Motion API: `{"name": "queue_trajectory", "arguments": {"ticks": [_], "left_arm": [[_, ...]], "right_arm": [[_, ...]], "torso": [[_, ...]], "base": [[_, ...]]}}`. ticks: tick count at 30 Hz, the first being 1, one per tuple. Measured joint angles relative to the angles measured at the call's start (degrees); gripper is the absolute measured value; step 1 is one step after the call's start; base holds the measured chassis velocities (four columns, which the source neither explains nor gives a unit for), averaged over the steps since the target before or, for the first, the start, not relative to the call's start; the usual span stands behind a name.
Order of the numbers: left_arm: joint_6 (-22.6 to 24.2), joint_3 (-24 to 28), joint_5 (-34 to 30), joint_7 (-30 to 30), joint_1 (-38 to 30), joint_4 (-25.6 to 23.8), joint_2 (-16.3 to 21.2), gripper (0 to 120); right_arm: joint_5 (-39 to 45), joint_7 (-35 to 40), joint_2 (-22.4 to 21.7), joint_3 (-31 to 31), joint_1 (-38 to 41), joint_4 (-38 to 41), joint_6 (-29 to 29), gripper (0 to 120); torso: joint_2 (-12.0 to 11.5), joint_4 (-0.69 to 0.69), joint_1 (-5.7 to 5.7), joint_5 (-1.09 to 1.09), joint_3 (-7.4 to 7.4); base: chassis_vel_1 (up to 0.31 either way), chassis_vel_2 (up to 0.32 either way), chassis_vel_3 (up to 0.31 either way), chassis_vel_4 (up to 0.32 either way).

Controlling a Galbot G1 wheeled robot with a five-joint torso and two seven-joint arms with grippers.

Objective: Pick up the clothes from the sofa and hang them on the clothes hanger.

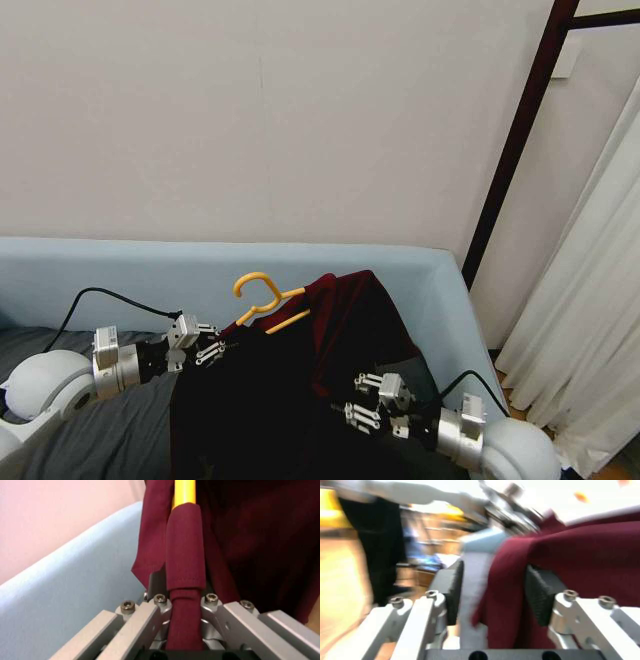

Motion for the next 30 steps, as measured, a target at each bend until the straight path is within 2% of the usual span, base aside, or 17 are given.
{"name": "queue_trajectory", "arguments": {"ticks": [1, 2, 3, 4, 6, 7, 10, 11, 12, 14, 15, 16, 19, 21, 25, 26, 30], "left_arm": [[-0.01, -0.03, 0.34, -0.12, 0.19, 0.07, -0.15, 1], [-0.01, -0.11, 0.53, -0.15, 0.50, 0.04, -0.37, 1], [-0.01, -0.11, 0.53, -0.15, 0.50, 0.04, -0.37, 1], [-0.01, -0.20, 0.60, -0.16, 0.77, -0.07, -0.43, 1], [-0.01, -0.43, 0.74, -0.14, 1.48, -0.63, -0.44, 1], [-0.01, -0.43, 0.74, -0.14, 1.48, -0.63, -0.44, 1], [-0.01, -0.94, 0.92, -0.06, 2.51, -1.27, -0.10, 1], [-0.01, -0.94, 0.92, -0.06, 2.51, -1.27, -0.10, 1], [-0.02, -1.14, 1.12, -0.03, 2.78, -1.32, 0.06, 1], [-0.06, -1.35, 1.42, -0.02, 3.14, -1.32, 0.21, 1], [-0.10, -1.43, 1.64, -0.02, 3.37, -1.29, 0.22, 1], [-0.10, -1.43, 1.64, -0.02, 3.37, -1.29, 0.22, 1], [-0.12, -1.44, 1.94, -0.01, 3.62, -1.26, 0.02, 1], [-0.12, -1.33, 1.97, -0.01, 3.60, -1.27, -0.06, 1], [-0.12, -0.48, 2.28, 0.05, 3.02, -0.92, -0.23, 1], [-0.12, -0.48, 2.28, 0.05, 3.02, -0.92, -0.23, 1], [-0.13, 0.40, 2.52, 0.14, 2.41, -0.21, -0.62, 1]], "right_arm": [[0.63, -3.48, -0.18, 1.56, 0.37, 0.24, -0.31, 54], [0.66, -3.26, -0.75, 2.33, 0.45, 0.80, -0.38, 60], [0.66, -3.26, -0.75, 2.33, 0.45, 0.80, -0.38, 60], [0.19, -0.96, -1.12, 2.39, 0.36, 1.11, -0.37, 64], [-1.36, 8.54, -1.73, 2.35, 0.04, 1.35, -0.35, 73], [-1.36, 8.54, -1.73, 2.35, 0.04, 1.35, -0.35, 73], [2.01, 17.92, -1.66, 2.68, -0.05, 2.37, -0.33, 89], [2.01, 17.92, -1.66, 2.68, -0.05, 2.37, -0.33, 89], [4.70, 19.30, -1.54, 3.57, 0.21, 2.87, -1.24, 95], [9.53, 20.92, -1.60, 4.59, 0.84, 3.52, -2.62, 98], [13.23, 22.94, -1.99, 4.65, 1.25, 4.22, -3.64, 100], [13.23, 22.94, -1.99, 4.65, 1.25, 4.22, -3.64, 100], [17.39, 31.76, -2.98, 2.36, 1.80, 6.34, -6.22, 100], [17.01, 34.24, -2.99, 1.45, 1.93, 6.73, -6.76, 100], [13.31, 45.91, -2.14, -3.64, 3.21, 7.45, -9.83, 100], [13.31, 45.91, -2.14, -3.64, 3.21, 7.45, -9.83, 100], [12.45, 57.69, -0.83, -7.49, 5.60, 6.78, -14.69, 100]], "torso": [[0.00, 0.00, 0.00, 0.00, 0.00], [0.00, -0.01, 0.00, 0.00, 0.00], [0.00, -0.01, 0.00, 0.00, 0.00], [0.00, -0.02, 0.00, 0.00, 0.00], [0.00, -0.02, 0.00, 0.00, 0.00], [0.00, -0.02, 0.00, 0.00, 0.00], [0.00, -0.01, 0.00, 0.01, 0.00], [0.00, -0.01, 0.00, 0.01, 0.00], [0.00, -0.02, 0.00, 0.01, 0.00], [0.00, -0.01, 0.00, 0.00, 0.00], [0.00, -0.01, 0.00, 0.01, 0.00], [0.00, -0.01, 0.00, 0.01, 0.00], [0.00, -0.01, 0.00, -0.01, 0.00], [0.00, -0.01, 0.00, 0.00, 0.00], [0.00, -0.02, 0.00, 0.00, 0.00], [0.00, -0.02, 0.00, 0.00, 0.00], [0.00, 0.01, 0.00, 0.00, 0.00]], "base": [[0.000, 0.000, 0.000, 0.000], [0.000, 0.000, 0.000, 0.000], [0.000, 0.000, 0.000, 0.000], [0.000, 0.000, 0.000, 0.000], [0.000, 0.000, 0.000, 0.000], [0.000, 0.000, 0.000, 0.000], [0.000, 0.000, 0.000, 0.000], [0.000, 0.000, 0.000, 0.000], [0.000, 0.000, 0.000, 0.000], [0.000, 0.000, 0.000, 0.000], [0.000, 0.000, 0.000, 0.000], [0.000, 0.000, 0.000, 0.000], [0.000, 0.000, 0.000, 0.000], [0.000, 0.000, 0.000, 0.000], [0.000, 0.000, 0.000, 0.000], [0.000, 0.000, 0.000, 0.000], [0.000, 0.000, 0.000, 0.000]]}}
